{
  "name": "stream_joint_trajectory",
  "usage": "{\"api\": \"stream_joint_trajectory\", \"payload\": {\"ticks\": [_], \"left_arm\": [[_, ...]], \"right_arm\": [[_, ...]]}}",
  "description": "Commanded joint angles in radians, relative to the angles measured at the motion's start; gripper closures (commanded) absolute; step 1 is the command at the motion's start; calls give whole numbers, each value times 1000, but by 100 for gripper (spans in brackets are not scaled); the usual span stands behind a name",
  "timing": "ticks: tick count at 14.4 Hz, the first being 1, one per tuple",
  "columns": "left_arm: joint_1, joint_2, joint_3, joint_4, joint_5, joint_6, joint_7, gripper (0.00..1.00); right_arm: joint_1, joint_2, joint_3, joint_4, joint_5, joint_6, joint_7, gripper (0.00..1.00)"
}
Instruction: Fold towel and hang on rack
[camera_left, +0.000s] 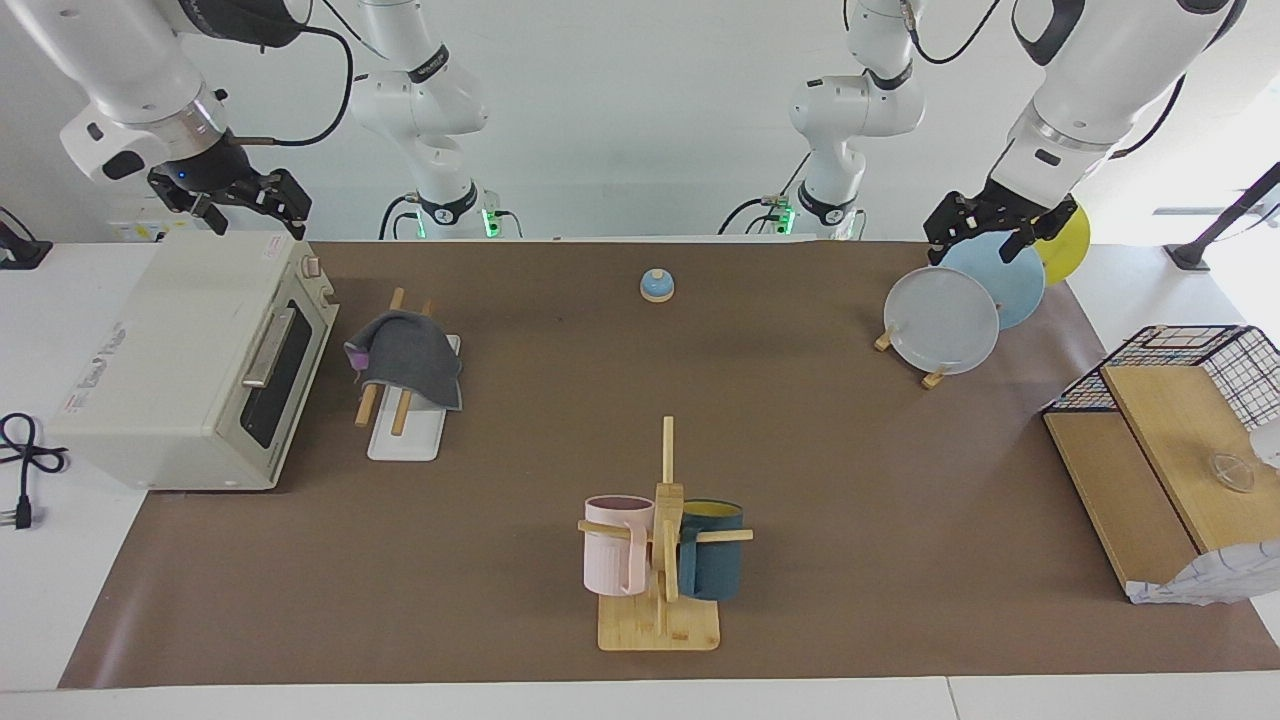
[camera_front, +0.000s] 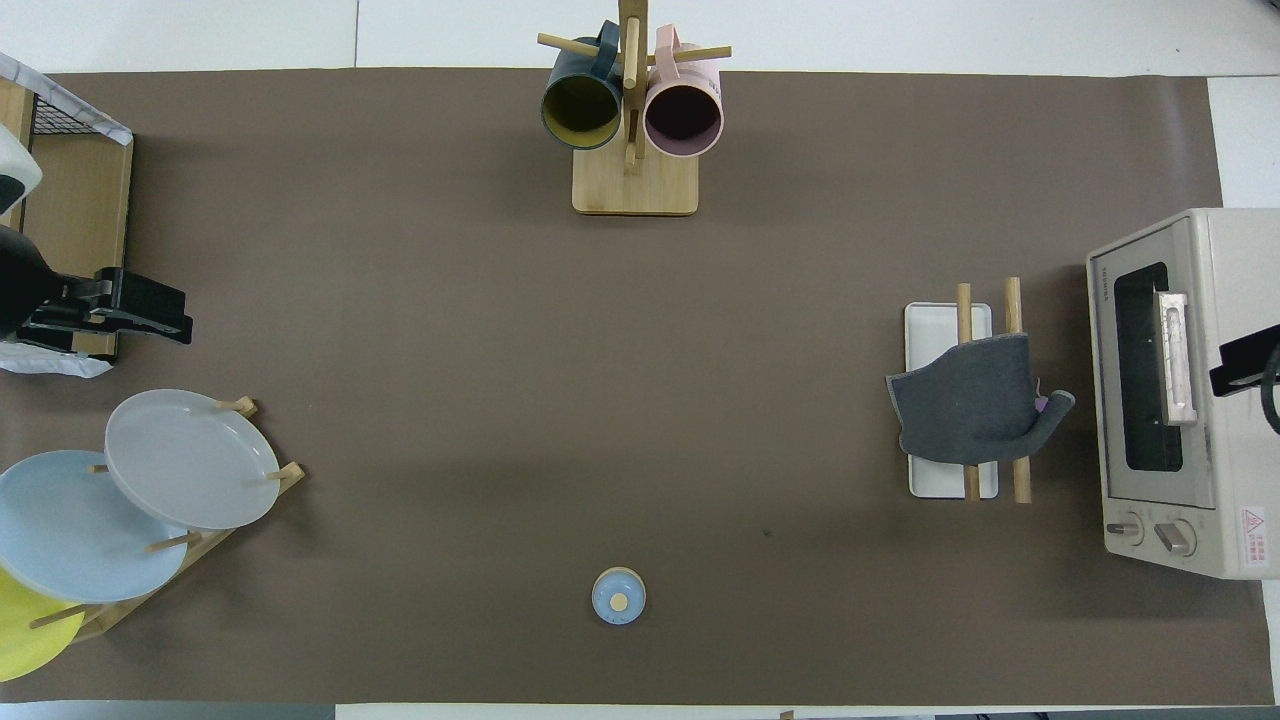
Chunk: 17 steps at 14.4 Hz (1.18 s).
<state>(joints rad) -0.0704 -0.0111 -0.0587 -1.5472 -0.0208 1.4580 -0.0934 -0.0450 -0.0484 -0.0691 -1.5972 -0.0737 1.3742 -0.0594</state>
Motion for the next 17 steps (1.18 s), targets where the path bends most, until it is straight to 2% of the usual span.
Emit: {"api": "stream_joint_trajectory", "payload": {"ticks": [1, 4, 6, 10, 17], "left_arm": [[0, -13, 3, -8, 18, -4, 6, 0], [0, -13, 3, -8, 18, -4, 6, 0], [0, -13, 3, -8, 18, -4, 6, 0], [0, -13, 3, -8, 18, -4, 6, 0], [0, -13, 3, -8, 18, -4, 6, 0]], "right_arm": [[-3, 19, 9, 34, 3, 14, -34, 0], [2, 48, -4, 65, 5, -27, -34, 0], [59, 50, -61, 62, 6, -32, -36, 0], [79, 80, -34, 81, 6, -35, -33, 0], [50, 56, -40, 91, 2, -37, -34, 0]]}}
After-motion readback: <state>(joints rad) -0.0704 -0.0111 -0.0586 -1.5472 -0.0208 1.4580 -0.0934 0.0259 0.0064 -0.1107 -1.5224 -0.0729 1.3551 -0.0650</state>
